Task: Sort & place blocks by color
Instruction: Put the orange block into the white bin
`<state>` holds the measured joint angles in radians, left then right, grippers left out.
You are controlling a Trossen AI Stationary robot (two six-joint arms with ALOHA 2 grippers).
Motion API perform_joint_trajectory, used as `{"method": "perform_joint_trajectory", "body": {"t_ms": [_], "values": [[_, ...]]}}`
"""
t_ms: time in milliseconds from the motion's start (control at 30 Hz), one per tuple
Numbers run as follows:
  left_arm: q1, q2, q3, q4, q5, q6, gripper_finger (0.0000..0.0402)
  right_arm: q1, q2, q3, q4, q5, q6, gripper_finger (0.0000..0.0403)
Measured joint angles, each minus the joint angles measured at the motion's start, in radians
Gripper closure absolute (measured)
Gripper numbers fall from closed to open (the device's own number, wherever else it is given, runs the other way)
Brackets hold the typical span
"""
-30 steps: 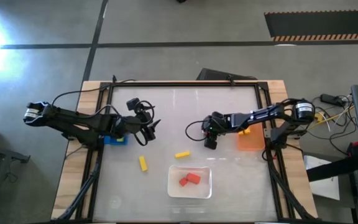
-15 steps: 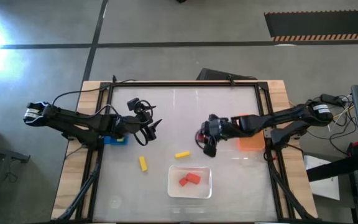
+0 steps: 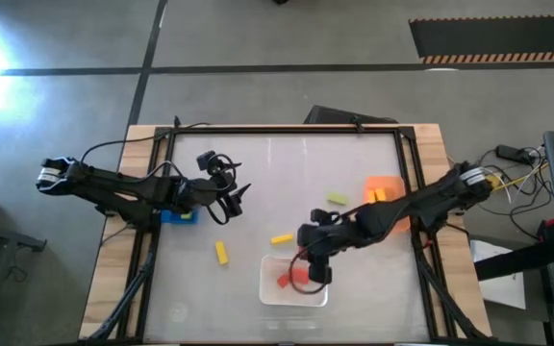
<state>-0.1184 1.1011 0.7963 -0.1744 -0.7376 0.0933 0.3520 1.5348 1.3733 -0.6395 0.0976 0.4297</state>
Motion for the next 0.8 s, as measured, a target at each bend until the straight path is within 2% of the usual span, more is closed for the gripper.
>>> {"method": "perform_joint_trajectory", "body": {"t_ms": [167, 300, 533, 800], "values": [[0.0, 0.0, 0.0, 0.001, 0.0, 0.0, 0.0123, 0.035, 0.11, 0.126, -0.189, -0.054, 0.101, 0.0287], [0.0, 0.0, 0.0, 0.001, 0.0, -0.006, 0.0123, 0.066, 0.178, 0.18, -0.267, -0.055, 0.137, 0.0287], [0.0, 0.0, 0.0, 0.002, 0.0, 0.0, 0.0123, 0.095, 0.235, 0.198, -0.259, -0.054, 0.206, 0.0287], [0.0, 0.0, 0.0, 0.006, 0.0, 0.0, 0.0123, 0.123, 0.279, 0.198, -0.247, -0.037, 0.206, 0.0287]]}}
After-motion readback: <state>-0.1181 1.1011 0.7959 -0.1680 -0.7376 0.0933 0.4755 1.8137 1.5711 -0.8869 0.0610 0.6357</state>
